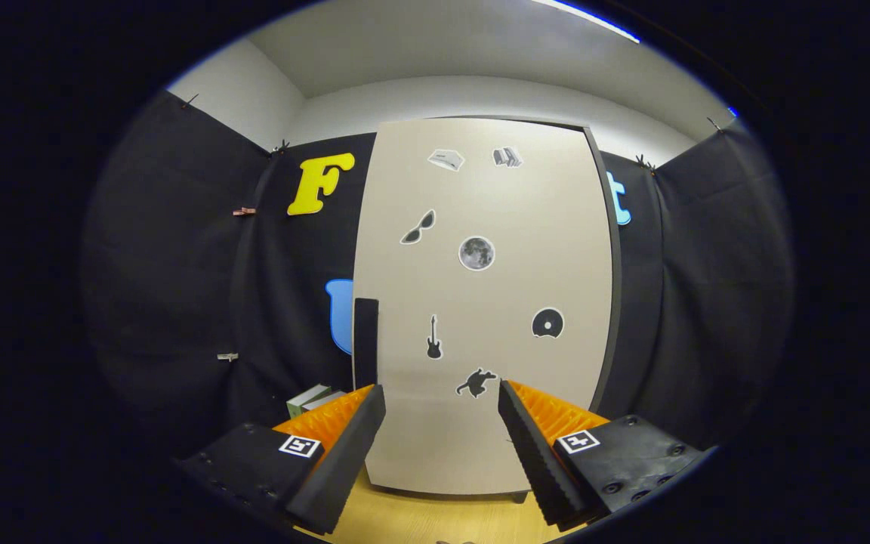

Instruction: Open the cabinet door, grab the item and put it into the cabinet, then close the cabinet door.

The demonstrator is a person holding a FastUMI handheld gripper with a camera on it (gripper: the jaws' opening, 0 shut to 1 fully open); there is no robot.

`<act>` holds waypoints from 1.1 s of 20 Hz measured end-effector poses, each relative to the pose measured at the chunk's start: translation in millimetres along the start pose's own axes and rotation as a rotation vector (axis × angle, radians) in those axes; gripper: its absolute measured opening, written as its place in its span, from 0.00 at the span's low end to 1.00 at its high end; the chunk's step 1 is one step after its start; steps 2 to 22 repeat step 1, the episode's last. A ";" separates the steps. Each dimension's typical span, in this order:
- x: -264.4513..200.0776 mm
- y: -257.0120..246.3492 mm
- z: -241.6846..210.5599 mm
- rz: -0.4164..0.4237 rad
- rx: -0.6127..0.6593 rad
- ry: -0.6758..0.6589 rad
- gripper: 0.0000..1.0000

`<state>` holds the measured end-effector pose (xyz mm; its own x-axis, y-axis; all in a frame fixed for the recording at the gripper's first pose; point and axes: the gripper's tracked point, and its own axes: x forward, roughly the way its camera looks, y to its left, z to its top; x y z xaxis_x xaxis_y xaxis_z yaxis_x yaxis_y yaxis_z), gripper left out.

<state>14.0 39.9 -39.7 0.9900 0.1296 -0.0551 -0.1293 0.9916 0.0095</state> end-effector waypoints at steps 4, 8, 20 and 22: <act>0.2 -2.2 0.2 -0.004 -0.001 0.000 0.97; 0.2 -2.2 0.2 -0.004 -0.001 0.000 0.97; 0.2 -2.2 0.2 -0.004 -0.001 0.000 0.97; 0.2 -2.2 0.2 -0.004 -0.001 0.000 0.97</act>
